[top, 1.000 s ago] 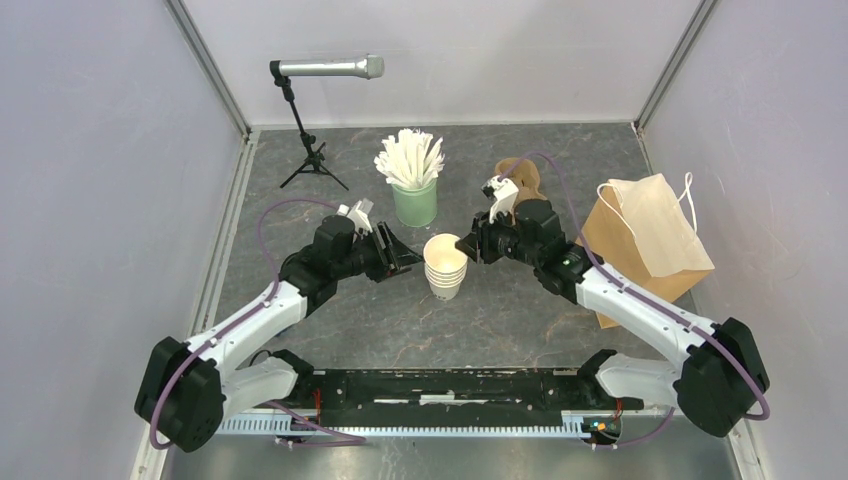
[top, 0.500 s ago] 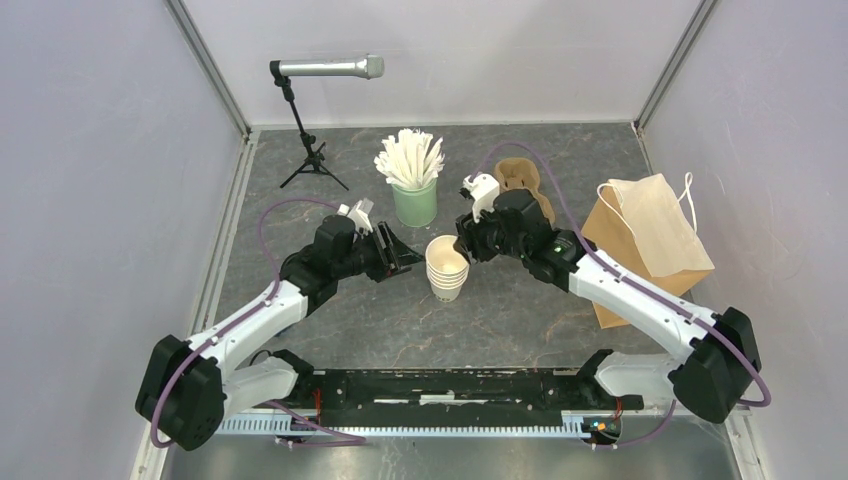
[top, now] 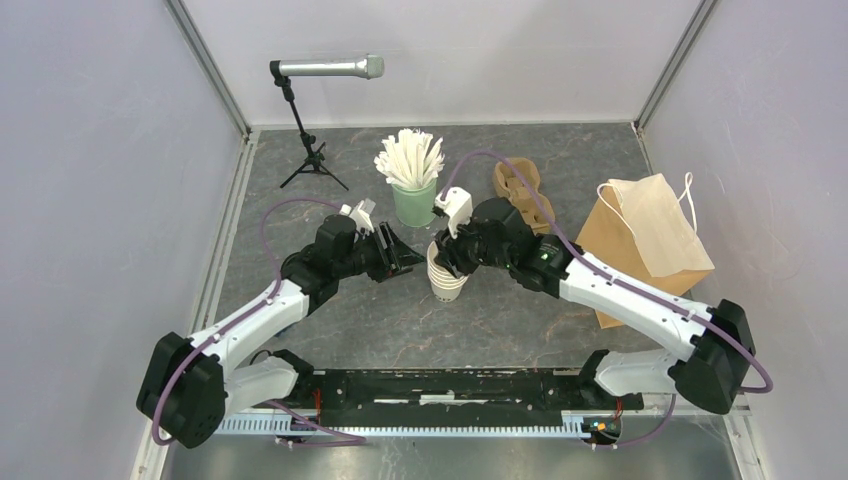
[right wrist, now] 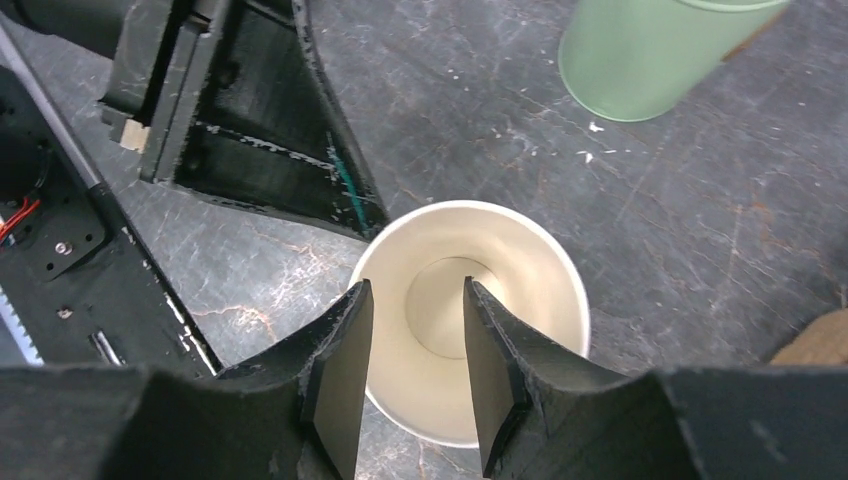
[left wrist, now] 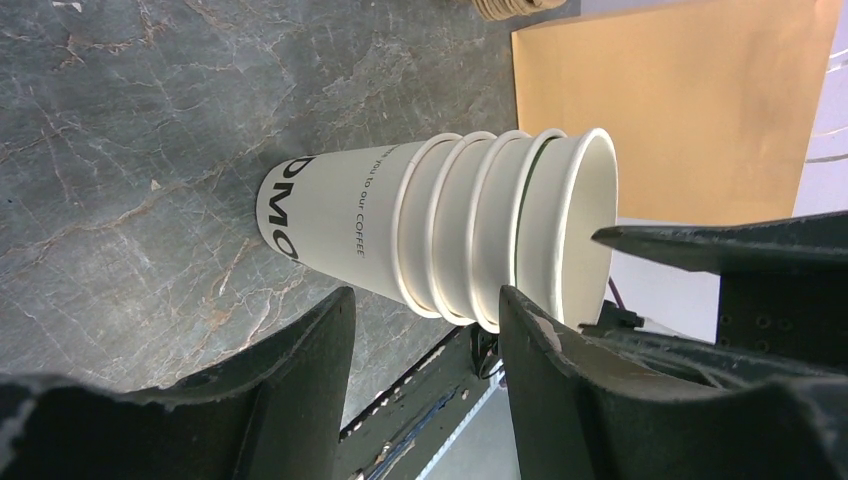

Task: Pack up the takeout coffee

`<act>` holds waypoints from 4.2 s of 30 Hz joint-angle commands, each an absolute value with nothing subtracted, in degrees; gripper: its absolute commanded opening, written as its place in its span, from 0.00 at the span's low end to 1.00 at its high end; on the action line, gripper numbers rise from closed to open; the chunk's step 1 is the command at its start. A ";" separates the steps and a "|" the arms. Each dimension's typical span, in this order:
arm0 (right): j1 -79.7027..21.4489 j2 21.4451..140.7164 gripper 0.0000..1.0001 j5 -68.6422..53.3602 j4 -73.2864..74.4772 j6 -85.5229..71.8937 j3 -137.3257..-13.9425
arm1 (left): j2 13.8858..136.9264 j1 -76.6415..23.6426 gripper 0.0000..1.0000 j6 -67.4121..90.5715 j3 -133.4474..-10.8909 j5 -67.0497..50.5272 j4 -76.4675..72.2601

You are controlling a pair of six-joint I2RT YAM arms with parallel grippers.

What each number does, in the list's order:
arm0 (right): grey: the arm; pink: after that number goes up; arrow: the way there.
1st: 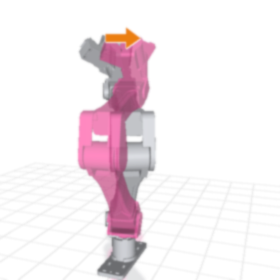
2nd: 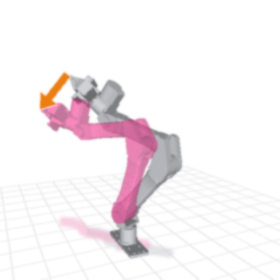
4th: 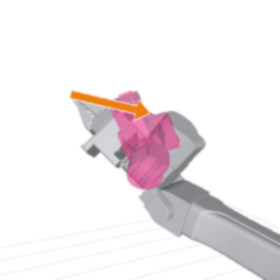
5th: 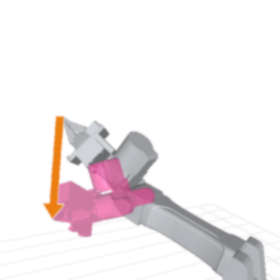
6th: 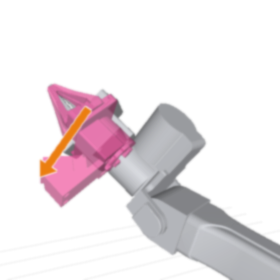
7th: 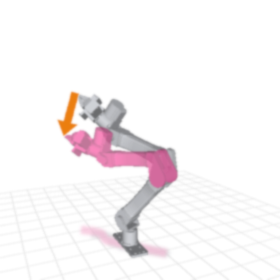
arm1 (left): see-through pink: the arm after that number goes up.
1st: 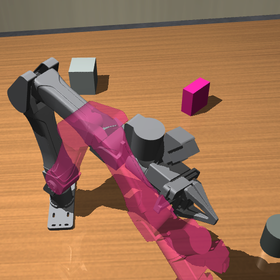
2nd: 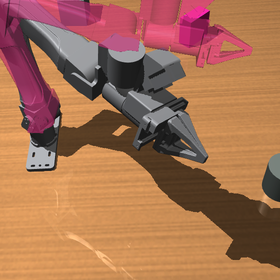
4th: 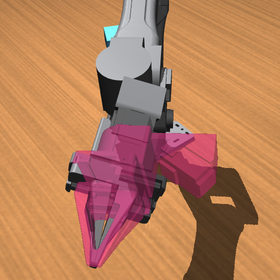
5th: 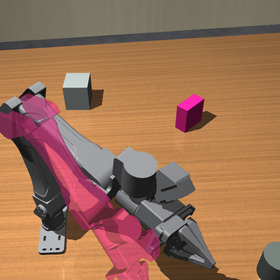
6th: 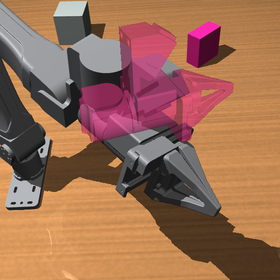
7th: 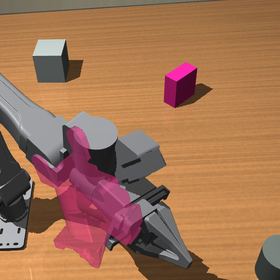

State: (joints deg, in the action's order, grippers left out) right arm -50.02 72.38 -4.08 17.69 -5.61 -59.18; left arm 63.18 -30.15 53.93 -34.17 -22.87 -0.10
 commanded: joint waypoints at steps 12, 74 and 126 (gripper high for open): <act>-52.21 76.14 0.39 -5.50 16.11 -4.00 -62.44 | 62.95 -30.45 0.62 55.26 -33.82 -24.54 -2.81; -57.66 73.80 0.44 3.22 21.25 -4.13 -62.68 | 63.82 -30.41 0.65 58.55 -31.91 -29.64 -7.73; -57.74 67.85 0.31 4.08 20.01 -4.33 -56.47 | 69.15 -31.82 0.64 66.35 -29.42 -34.37 -19.59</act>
